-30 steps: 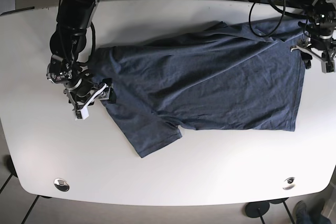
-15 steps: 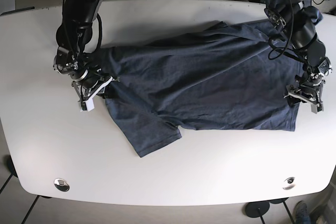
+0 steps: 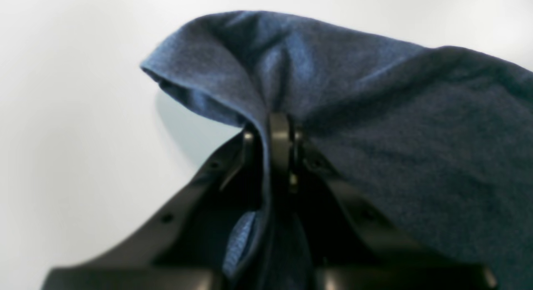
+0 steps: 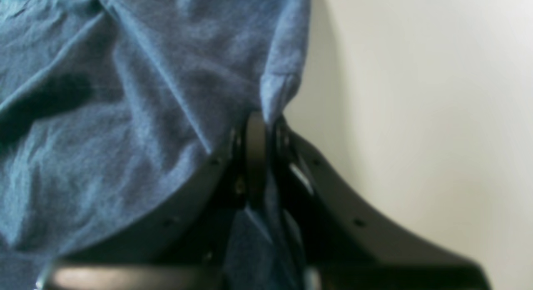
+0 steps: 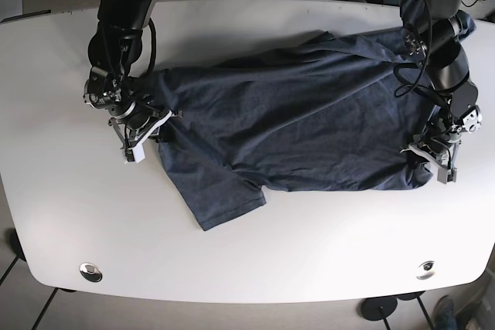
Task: Fold the T-shirt properly
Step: 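Grasp the navy shirt edge with both grippers and lift it, then shake and lay the navy shirt flat with both grippers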
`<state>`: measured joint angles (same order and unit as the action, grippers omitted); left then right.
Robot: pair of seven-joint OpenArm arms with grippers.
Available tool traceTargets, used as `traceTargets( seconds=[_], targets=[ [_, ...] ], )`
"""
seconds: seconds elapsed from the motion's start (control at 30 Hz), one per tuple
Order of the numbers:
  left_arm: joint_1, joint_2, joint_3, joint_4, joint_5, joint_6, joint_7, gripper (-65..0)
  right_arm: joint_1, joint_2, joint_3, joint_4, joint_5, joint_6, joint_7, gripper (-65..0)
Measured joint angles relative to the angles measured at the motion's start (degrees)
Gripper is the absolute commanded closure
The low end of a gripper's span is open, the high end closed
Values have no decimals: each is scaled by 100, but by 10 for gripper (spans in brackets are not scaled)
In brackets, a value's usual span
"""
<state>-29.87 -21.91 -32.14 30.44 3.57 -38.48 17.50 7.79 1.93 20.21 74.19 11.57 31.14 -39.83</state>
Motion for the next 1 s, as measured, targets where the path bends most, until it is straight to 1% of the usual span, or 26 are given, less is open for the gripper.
traceTargets(
  seconds=[0.07,0.13,0.23,0.27,0.33,0.4,0.43,0.53,0.63,0.7,0.77,0.8,0.83,0.87,0.93,1.0],
  targets=[
    [9,74,-20,85,-33,-42,-9,-1,0,-2,-2,0,-4,0,4,-22],
    [133,192,-20,721,186,-127,487,-1,0,-2,22,2,-4,0,11,-21],
    [699,503,-94,2430,243,-149,1628,-1,-166,-4,20,485,-68,2,-22,-21],
    [990,675,-227,3327,238,-146,1899,-1,-313,-4,20,833,-63,2,-28,-21],
    [1309,916,-258,4496,238,-146,2201,-1,-514,-2,20,1294,-66,0,-48,-21],
    [1429,1121,-238,5136,234,-149,2439,-1,-555,-2,13,1552,-81,0,-96,-21],
    [1497,1241,-236,5584,216,-168,2656,-1,-533,-2,4,1703,-76,2,-92,-21],
    [1530,1392,-249,6376,221,-166,2774,-1,-319,31,-7,1797,-92,2,-120,-19],
    [1386,1429,-186,6653,223,-168,2778,-1,96,48,-7,1784,-111,0,-129,-19],
    [999,1416,42,6581,284,-166,2892,-1,605,63,-22,1447,-114,-2,-94,-19],
    [531,1408,195,6332,177,-168,2763,-1,1235,157,-50,881,-267,39,-136,-19],
    [184,1405,286,6059,238,-168,2839,-1,1679,210,-116,516,-459,-4,-133,-19],
    [-103,1401,348,5842,297,-168,2857,-1,1993,227,-129,264,-544,-4,-136,-19],
    [-400,1370,415,5626,295,-170,2892,-1,2308,234,-155,66,-581,-17,-133,-19],
    [-1196,1198,584,5191,245,-192,2857,-1,3108,219,-192,-315,-699,28,-116,-19],
    [-1873,1095,623,4787,271,-186,2828,-1,3770,306,-195,-643,-785,44,-114,-19]
  ],
)
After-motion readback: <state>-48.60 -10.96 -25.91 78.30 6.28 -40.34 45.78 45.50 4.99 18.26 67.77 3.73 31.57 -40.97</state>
